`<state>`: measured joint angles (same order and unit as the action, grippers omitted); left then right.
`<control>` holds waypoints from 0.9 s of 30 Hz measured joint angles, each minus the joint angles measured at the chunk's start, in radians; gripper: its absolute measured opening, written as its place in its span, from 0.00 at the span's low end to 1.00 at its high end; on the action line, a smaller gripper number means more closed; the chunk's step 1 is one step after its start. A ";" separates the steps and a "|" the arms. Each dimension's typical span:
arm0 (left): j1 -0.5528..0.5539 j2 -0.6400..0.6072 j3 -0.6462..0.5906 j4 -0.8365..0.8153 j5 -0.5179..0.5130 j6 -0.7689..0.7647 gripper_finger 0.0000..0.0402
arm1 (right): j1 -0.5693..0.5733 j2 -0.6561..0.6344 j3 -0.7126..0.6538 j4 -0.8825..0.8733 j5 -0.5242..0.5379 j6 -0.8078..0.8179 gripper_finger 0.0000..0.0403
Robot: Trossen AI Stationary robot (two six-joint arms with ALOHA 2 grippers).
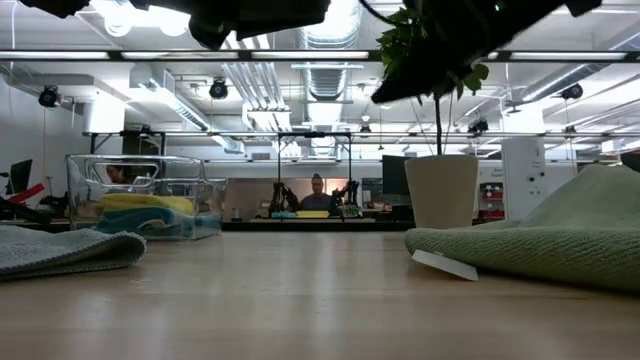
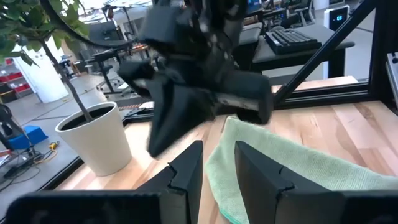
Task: Fold microfiber towels
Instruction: Fold the light green microfiber towel
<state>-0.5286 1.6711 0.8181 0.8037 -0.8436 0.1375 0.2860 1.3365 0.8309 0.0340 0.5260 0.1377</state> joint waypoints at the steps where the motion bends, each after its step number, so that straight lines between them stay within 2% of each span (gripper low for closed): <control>1: 0.000 0.000 0.000 0.000 0.000 0.000 0.20 | 0.000 -0.011 0.003 0.007 0.002 -0.021 0.02; 8: 0.014 0.000 -0.001 0.001 -0.003 -0.050 0.20 | 0.001 -0.060 -0.009 0.147 -0.004 -0.141 0.02; 15: 0.024 -0.021 -0.014 -0.001 -0.004 -0.053 0.24 | 0.003 -0.101 -0.019 0.158 -0.037 -0.160 0.02; 21: 0.026 -0.024 -0.015 -0.001 -0.006 -0.053 0.39 | 0.004 -0.139 -0.041 0.220 -0.185 -0.131 0.02; 27: 0.028 -0.021 -0.025 -0.007 -0.006 -0.052 0.49 | 0.004 -0.141 -0.046 -0.022 -0.452 -0.049 0.02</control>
<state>-0.5008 1.6501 0.7930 0.7965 -0.8492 0.0852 0.2901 1.1958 0.7845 0.0121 0.0743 0.0892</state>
